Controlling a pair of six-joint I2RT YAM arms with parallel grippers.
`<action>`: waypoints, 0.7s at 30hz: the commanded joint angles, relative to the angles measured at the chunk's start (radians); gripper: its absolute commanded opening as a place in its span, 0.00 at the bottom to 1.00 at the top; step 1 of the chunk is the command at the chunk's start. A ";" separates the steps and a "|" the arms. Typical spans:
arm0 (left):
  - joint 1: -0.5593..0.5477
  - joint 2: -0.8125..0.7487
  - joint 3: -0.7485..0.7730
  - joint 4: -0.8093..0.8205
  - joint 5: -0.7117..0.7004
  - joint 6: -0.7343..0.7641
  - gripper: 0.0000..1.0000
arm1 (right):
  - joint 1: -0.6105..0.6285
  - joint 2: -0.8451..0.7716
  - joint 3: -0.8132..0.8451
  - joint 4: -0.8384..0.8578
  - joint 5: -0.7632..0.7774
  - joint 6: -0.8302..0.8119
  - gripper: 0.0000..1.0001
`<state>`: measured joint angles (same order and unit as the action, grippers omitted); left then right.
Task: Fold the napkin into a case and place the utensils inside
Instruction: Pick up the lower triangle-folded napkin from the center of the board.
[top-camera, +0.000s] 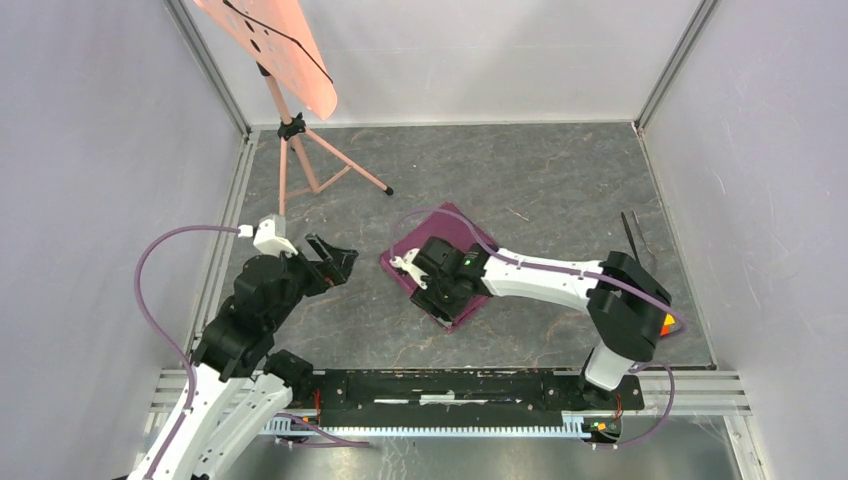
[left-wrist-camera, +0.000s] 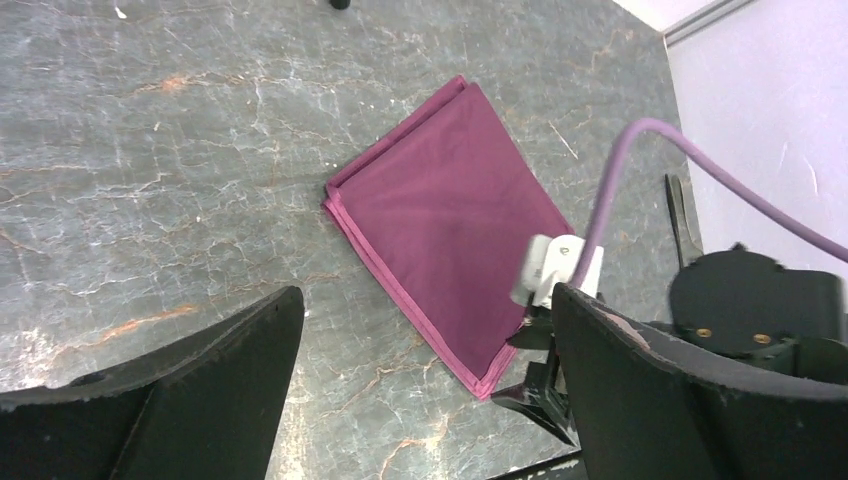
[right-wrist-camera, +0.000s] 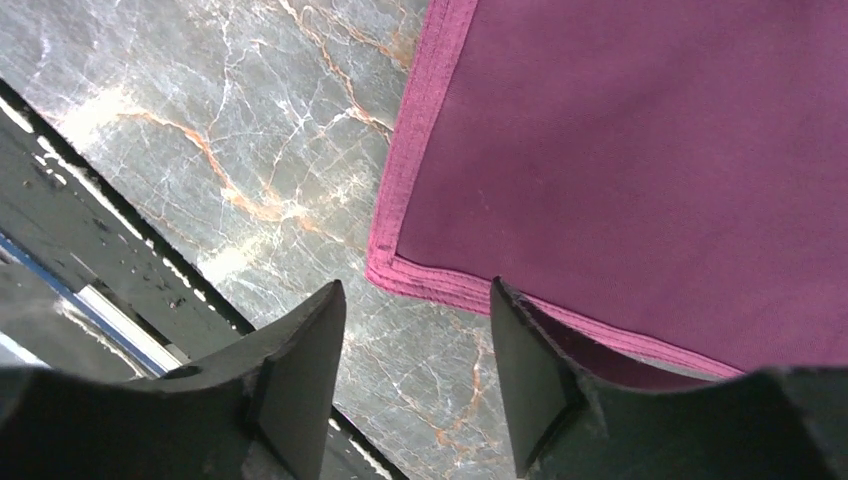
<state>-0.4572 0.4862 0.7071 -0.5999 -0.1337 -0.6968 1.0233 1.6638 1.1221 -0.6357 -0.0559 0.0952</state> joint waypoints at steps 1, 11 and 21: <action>0.003 -0.049 0.000 -0.072 -0.064 -0.045 1.00 | 0.021 0.052 0.071 -0.056 0.001 -0.004 0.58; 0.003 -0.037 0.009 -0.076 -0.041 -0.031 1.00 | 0.057 0.151 0.119 -0.060 0.037 0.015 0.59; 0.003 -0.043 0.010 -0.081 -0.048 -0.022 1.00 | 0.064 0.241 0.137 -0.067 0.109 0.017 0.49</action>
<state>-0.4572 0.4442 0.7067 -0.6846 -0.1734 -0.7074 1.0809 1.8721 1.2263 -0.7013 0.0029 0.1043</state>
